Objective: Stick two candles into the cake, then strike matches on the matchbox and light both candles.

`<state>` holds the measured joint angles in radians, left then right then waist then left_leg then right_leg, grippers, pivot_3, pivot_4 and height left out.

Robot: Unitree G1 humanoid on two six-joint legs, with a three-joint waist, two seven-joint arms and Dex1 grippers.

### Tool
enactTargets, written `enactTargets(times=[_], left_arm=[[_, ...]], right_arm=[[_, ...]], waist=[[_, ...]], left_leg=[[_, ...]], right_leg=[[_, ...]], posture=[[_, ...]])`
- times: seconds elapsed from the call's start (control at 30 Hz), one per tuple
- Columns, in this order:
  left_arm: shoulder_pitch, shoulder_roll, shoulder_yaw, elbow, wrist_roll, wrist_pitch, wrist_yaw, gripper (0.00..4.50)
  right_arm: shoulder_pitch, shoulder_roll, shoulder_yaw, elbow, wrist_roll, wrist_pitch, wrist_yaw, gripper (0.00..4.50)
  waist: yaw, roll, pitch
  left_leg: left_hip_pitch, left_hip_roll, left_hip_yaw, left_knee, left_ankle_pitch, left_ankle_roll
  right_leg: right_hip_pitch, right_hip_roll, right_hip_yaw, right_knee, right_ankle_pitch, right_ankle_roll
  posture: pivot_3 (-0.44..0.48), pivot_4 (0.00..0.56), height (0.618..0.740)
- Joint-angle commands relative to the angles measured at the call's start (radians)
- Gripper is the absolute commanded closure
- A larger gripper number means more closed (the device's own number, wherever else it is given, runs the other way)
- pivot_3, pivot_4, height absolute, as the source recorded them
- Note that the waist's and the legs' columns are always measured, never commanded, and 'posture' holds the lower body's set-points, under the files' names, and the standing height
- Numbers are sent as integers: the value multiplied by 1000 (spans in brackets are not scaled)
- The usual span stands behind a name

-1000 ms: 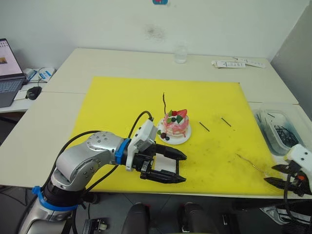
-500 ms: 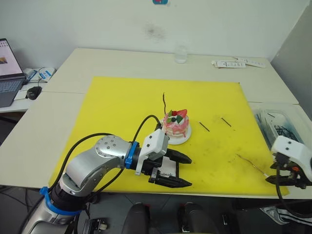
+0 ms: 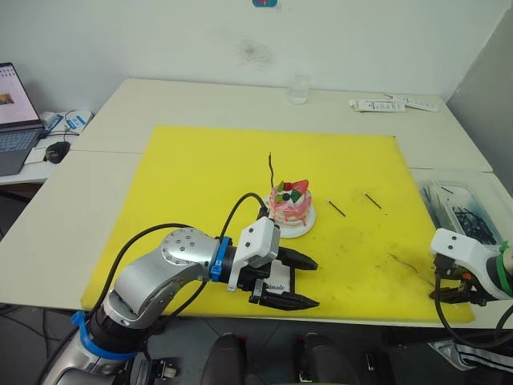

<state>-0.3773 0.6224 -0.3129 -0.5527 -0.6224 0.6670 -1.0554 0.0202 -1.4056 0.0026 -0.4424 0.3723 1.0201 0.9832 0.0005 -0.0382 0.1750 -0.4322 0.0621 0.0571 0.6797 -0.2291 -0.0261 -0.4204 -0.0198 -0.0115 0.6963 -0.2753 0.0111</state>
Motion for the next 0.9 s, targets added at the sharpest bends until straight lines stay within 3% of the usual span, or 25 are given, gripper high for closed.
enactTargets(times=[0.03,0.17,0.3,0.63,0.67,0.8,0.9], left_arm=[[-7,-13,-1,-43,-6,-13,7,1321],[-7,-13,-1,-44,-5,-13,5,1321],[-4,-6,3,-40,-4,-17,-1,1321],[23,68,96,-19,-42,-9,-30,1321],[32,77,123,-18,-58,1,-25,1321],[78,117,254,-16,-111,34,19,1321],[96,131,338,2,-137,49,57,1321]], right_arm=[[0,-18,-6,7,-14,8,5,2001],[3,-14,-11,4,-3,24,7,3104],[-10,-5,-26,-8,20,57,9,4480],[-171,26,-139,-69,183,183,47,4480],[-216,57,-159,-73,211,192,38,4480],[-466,389,-253,-100,342,210,-129,4480],[-535,739,-277,-132,379,79,-320,4480]], waist=[[0,0,0],[0,0,0],[0,0,0],[-2,1,0],[-2,1,0],[-15,-1,1],[-11,-1,1]], left_leg=[[0,0,0,0,0,0],[0,0,0,0,0,0],[0,0,0,0,0,0],[0,1,0,0,0,0],[0,1,0,0,0,0],[1,1,0,1,0,0],[1,1,-2,0,0,0]], right_leg=[[0,0,0,0,0,0],[0,0,0,0,0,0],[0,0,0,0,0,0],[0,1,0,1,0,0],[-1,1,0,1,0,0],[-1,2,0,1,1,0],[0,4,-1,2,1,0]], posture=[[0,150,684],[0,150,684],[0,150,684],[0,150,684],[0,150,684],[0,150,684],[0,150,684]])
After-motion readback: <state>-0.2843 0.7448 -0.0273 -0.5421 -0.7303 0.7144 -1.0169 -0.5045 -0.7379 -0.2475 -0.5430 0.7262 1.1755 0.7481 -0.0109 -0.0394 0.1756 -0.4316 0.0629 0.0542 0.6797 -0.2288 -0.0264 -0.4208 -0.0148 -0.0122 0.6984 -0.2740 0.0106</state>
